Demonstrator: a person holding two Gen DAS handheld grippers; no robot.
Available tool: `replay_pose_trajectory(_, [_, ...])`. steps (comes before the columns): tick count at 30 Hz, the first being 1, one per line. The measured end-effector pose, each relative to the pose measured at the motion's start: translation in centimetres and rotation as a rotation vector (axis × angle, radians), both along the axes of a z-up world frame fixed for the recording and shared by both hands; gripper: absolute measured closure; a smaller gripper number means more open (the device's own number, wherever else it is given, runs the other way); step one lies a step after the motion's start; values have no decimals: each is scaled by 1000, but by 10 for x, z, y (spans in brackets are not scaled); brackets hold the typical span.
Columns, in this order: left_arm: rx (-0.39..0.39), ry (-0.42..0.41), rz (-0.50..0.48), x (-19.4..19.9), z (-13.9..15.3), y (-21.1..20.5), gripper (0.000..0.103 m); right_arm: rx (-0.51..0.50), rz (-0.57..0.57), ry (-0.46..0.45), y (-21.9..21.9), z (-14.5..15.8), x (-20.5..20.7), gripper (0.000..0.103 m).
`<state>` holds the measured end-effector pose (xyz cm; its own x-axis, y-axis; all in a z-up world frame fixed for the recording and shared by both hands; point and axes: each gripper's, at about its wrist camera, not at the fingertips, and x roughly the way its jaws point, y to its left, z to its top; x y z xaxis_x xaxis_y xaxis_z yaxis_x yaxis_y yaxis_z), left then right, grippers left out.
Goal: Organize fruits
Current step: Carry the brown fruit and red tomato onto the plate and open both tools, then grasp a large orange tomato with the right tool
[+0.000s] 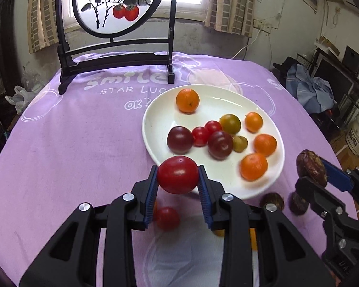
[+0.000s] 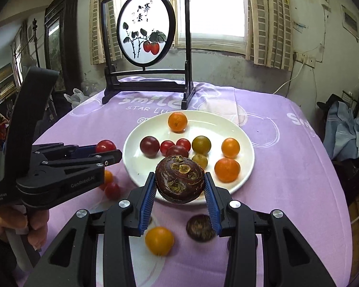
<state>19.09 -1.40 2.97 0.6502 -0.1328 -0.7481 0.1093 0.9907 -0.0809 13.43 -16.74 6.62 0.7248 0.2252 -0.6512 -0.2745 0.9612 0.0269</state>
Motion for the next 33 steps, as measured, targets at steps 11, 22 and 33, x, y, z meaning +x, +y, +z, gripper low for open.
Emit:
replay_pose_trajectory(11, [71,44,29,50,-31,-13,71,10,11,122,8,-43,56,62])
replay_pose_trajectory(22, [40,-39,71,31,-11,-6,23,94,-18,90,-10,-36,47,38])
replay_pose_trajectory(33, [16,-25,153,-17,-21,34,13,78,-11,63,-14,-30,2,35])
